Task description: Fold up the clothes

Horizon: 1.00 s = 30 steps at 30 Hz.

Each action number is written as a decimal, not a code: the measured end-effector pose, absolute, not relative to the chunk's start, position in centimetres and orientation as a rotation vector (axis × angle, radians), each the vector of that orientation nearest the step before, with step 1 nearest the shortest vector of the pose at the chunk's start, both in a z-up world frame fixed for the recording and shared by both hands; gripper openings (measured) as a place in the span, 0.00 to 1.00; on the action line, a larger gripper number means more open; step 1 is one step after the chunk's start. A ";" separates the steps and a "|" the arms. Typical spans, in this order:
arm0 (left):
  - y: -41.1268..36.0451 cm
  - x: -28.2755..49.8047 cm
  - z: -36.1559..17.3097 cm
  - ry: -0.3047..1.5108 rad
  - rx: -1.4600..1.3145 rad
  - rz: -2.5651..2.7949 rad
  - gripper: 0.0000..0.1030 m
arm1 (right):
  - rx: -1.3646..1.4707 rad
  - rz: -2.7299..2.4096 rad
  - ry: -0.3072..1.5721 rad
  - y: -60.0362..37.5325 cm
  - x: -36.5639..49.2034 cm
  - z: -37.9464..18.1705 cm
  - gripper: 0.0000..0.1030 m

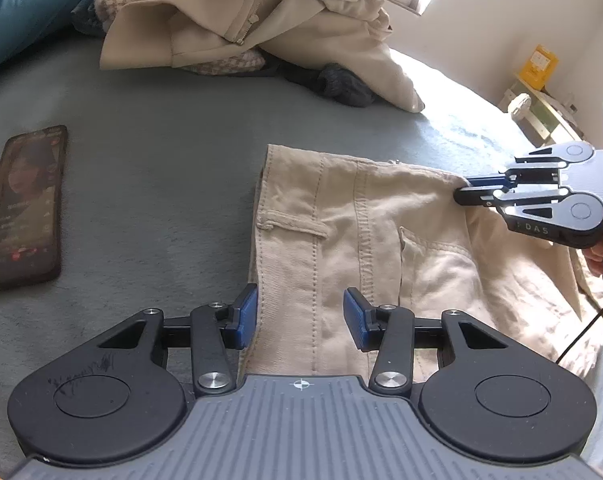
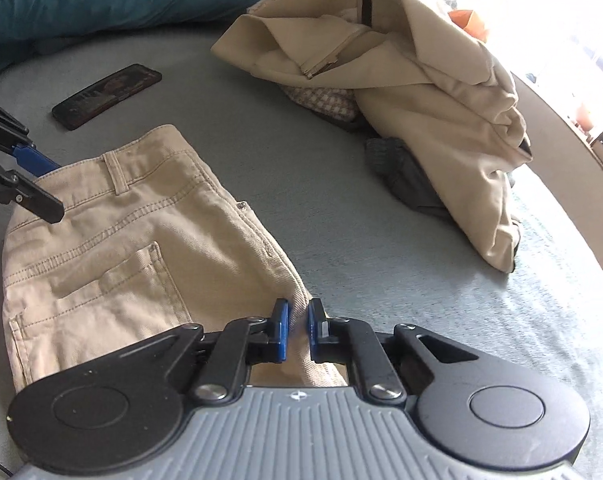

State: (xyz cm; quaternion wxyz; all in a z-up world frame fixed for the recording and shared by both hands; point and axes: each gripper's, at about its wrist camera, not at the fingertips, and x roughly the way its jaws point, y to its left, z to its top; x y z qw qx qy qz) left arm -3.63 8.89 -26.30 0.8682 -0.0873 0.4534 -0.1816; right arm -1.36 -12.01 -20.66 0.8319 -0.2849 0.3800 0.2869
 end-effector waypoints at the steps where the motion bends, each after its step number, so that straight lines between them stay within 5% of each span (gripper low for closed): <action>1: 8.7 -3.6 -26.4 0.950 -0.180 -0.380 0.44 | -0.605 0.606 0.806 -12.0 -1.3 -20.7 0.10; 6: 8.3 -3.2 -26.9 0.966 -0.157 -0.351 0.46 | -0.607 0.593 0.812 -12.0 -0.8 -21.6 0.10; 12: 8.9 -2.6 -25.6 0.947 -0.164 -0.247 0.59 | -0.526 0.567 0.846 -12.2 0.2 -23.4 0.12; 15: 8.5 -2.0 -24.1 0.890 -0.161 -0.239 0.60 | -0.433 0.543 0.844 -13.3 0.5 -23.2 0.33; 16: 8.0 -1.7 -23.7 0.874 -0.159 -0.252 0.60 | -0.402 0.534 0.839 -13.8 0.6 -23.0 0.48; 20: 5.3 -0.4 -22.5 0.827 -0.154 -0.309 0.60 | -0.256 0.506 0.814 -16.4 0.0 -21.8 0.61; 30: -2.1 2.2 -25.7 0.883 -0.033 -0.359 0.60 | -0.145 0.410 0.873 -24.7 -3.4 -20.9 0.62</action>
